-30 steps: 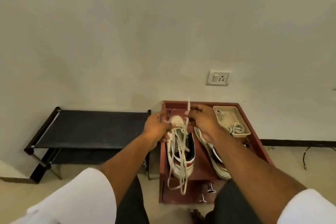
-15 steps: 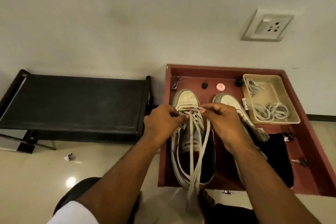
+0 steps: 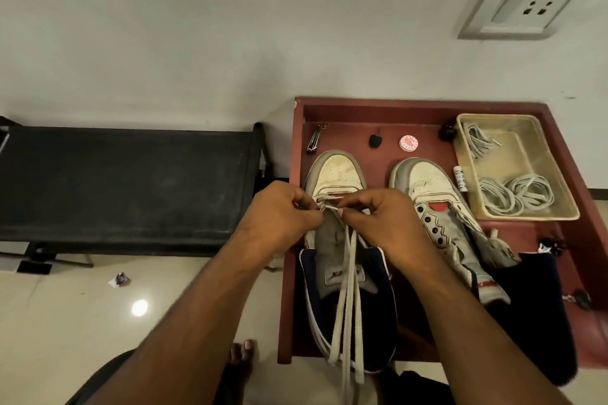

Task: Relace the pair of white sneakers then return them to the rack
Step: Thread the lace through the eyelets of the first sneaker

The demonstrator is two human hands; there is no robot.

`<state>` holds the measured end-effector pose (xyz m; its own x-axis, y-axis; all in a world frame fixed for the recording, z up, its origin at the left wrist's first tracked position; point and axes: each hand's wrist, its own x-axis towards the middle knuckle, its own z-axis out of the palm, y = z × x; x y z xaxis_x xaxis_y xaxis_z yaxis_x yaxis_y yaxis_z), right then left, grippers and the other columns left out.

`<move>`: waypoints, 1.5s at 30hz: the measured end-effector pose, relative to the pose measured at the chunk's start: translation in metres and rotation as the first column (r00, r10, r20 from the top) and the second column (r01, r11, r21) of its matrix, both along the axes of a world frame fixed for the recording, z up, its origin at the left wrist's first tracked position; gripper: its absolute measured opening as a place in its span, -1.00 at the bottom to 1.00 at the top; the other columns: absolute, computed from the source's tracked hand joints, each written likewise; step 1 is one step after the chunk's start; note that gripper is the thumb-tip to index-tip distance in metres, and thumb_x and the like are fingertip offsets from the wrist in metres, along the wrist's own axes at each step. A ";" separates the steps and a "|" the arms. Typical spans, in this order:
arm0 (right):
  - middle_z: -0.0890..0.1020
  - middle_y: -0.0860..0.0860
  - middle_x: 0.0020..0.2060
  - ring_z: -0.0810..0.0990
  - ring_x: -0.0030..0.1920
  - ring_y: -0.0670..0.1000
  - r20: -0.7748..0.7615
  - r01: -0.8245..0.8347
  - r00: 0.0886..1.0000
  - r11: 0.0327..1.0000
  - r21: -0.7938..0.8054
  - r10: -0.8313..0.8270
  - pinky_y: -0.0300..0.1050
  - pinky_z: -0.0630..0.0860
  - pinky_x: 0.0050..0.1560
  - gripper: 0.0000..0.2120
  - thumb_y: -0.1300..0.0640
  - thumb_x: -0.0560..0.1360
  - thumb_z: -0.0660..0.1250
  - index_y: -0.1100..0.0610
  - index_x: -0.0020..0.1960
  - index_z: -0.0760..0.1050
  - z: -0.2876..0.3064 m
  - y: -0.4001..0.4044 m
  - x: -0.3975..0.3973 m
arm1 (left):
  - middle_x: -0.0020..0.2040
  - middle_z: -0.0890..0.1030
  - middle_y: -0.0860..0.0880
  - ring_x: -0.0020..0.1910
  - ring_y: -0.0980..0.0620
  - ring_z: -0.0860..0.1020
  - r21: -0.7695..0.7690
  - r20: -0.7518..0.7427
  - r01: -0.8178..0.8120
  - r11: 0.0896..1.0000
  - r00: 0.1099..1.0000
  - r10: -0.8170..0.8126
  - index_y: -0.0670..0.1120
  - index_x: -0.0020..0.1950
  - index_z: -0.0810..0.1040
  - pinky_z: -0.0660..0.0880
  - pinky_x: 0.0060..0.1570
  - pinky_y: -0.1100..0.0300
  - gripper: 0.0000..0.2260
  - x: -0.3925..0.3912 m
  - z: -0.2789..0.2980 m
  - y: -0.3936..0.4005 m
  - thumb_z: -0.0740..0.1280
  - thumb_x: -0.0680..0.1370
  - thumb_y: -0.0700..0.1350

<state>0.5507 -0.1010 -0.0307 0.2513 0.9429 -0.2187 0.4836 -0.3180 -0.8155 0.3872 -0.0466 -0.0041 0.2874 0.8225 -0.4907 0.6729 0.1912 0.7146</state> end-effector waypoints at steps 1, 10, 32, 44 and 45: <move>0.69 -0.15 -0.22 0.64 -0.15 -0.18 0.042 -0.005 0.999 1.000 -0.005 0.005 -0.18 0.57 -0.01 -0.88 0.20 0.45 0.45 0.05 -0.06 0.71 -0.001 0.001 -0.003 | -0.20 0.67 0.00 -0.33 0.15 0.59 -0.010 0.018 -0.008 1.000 1.000 0.009 -0.04 -0.09 0.67 0.52 -0.34 0.30 -0.95 -0.001 0.000 0.001 0.46 0.48 -0.16; 0.73 -0.06 -0.20 0.63 -0.23 -0.12 0.122 -0.029 0.992 1.000 0.005 0.028 -0.15 0.58 -0.05 -0.86 0.20 0.46 0.41 0.06 -0.04 0.72 -0.006 0.002 -0.008 | -0.26 0.68 -0.13 -0.39 0.09 0.61 -0.204 0.188 -0.131 0.970 0.967 0.170 -0.18 -0.09 0.69 0.56 -0.37 0.30 -0.85 -0.005 -0.001 0.004 0.39 0.48 -0.39; 0.70 -0.11 -0.15 0.64 -0.12 -0.12 0.115 -0.040 0.993 0.999 0.005 0.039 -0.11 0.57 0.01 -0.87 0.09 0.52 0.40 0.02 0.03 0.69 -0.017 -0.001 -0.006 | -0.22 0.63 -0.02 -0.27 0.10 0.58 0.109 0.151 -0.165 0.980 0.977 0.148 -0.11 -0.09 0.61 0.48 -0.30 0.28 -0.96 0.015 -0.027 -0.001 0.39 0.56 -0.19; 0.65 -0.21 -0.24 0.64 -0.16 -0.20 -0.058 -0.013 0.998 1.000 -0.009 0.013 -0.32 0.53 -0.07 -0.88 0.15 0.51 0.42 0.05 0.01 0.69 -0.016 -0.003 0.002 | 0.13 0.47 -0.01 -0.11 0.16 0.54 0.455 0.457 -0.782 0.425 0.615 0.643 -0.09 0.15 0.45 0.52 -0.08 0.30 -0.84 -0.053 -0.011 0.049 0.27 0.58 -0.24; 0.64 -0.23 -0.24 0.64 -0.15 -0.22 -0.059 -0.011 0.998 1.000 -0.010 0.010 -0.33 0.52 -0.06 -0.88 0.15 0.51 0.42 0.05 0.02 0.69 -0.015 -0.002 0.002 | 0.12 0.51 0.03 -0.19 0.21 0.55 0.450 0.400 -0.653 0.610 0.758 0.515 -0.11 0.20 0.48 0.52 -0.16 0.32 -0.80 -0.038 -0.010 0.041 0.29 0.59 -0.26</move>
<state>0.5527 -0.1035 -0.0460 0.2277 0.9431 -0.2422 0.4377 -0.3213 -0.8397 0.3487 -0.0059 -0.0139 -0.3131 0.9451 0.0938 0.3764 0.0328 0.9259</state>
